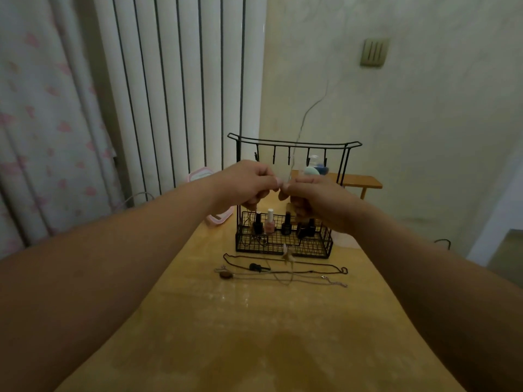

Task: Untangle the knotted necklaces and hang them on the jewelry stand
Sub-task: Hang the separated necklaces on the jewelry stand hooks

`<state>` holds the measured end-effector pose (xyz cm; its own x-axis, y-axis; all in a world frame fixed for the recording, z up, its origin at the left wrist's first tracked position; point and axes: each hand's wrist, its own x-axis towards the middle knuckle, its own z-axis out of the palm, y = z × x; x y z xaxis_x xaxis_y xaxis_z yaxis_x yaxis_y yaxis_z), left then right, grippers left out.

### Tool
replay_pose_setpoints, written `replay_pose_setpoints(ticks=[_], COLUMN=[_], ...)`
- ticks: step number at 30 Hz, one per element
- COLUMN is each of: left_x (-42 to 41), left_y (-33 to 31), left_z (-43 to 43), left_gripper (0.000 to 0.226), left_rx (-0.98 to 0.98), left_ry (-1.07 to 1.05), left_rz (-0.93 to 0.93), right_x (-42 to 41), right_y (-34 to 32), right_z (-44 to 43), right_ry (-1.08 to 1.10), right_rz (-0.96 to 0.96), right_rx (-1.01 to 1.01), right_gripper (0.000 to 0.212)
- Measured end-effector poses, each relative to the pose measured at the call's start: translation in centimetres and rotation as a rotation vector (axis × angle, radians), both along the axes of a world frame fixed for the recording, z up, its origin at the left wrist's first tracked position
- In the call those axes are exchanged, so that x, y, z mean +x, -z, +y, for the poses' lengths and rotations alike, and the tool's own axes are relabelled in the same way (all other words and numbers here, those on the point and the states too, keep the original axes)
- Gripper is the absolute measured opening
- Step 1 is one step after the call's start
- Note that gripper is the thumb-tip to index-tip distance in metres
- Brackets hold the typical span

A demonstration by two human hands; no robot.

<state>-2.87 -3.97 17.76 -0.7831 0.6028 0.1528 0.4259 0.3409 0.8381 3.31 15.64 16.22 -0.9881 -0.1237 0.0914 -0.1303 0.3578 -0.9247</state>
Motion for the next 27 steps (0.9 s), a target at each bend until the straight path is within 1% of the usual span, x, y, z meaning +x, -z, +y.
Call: replay_pose_setpoints(ticks=[5,10,13,17,19,21,24,27], left_x=[-0.5,-1.0,-1.1,-0.9,-1.1,-1.5,-2.3,-3.2], left_y=[0.5,0.9,0.2,-1.3,-1.9,-2.4,-3.0,-3.5], left_z=[-1.7,-2.8,-2.4,-0.7,0.1,0.3,-0.4,-1.2], left_gripper=[0.020,0.021,0.022,0.020,0.017,0.014,0.013,0.014], left_rx=[-0.077,-0.066,-0.047,-0.015,-0.037,-0.090,-0.185,-0.186], left_ry=[0.013,0.014,0.010,0.056,0.068,0.068,0.032,-0.030], left_rz=[-0.017,-0.044,-0.006,0.029,0.060,0.088,0.132,0.177], right_x=[0.3,0.2,0.2,0.1,0.0,-0.3,-0.7,-0.9], right_y=[0.2,0.7,0.7,0.4,0.2,0.0,-0.3,-0.5], right_z=[1.1,2.2,2.3,1.3,0.6,0.3,0.7,1.1], right_ry=[0.062,0.105,0.064,0.008,0.005,0.039,0.132,0.169], right_rz=[-0.001,-0.026,-0.039,-0.039,-0.011,0.032,0.071,0.089], right_rx=[-0.067,-0.107,-0.087,-0.053,-0.039,-0.023,-0.058,-0.080], right_gripper=[0.024,0.021,0.020,0.019,0.024,0.029,0.030,0.031])
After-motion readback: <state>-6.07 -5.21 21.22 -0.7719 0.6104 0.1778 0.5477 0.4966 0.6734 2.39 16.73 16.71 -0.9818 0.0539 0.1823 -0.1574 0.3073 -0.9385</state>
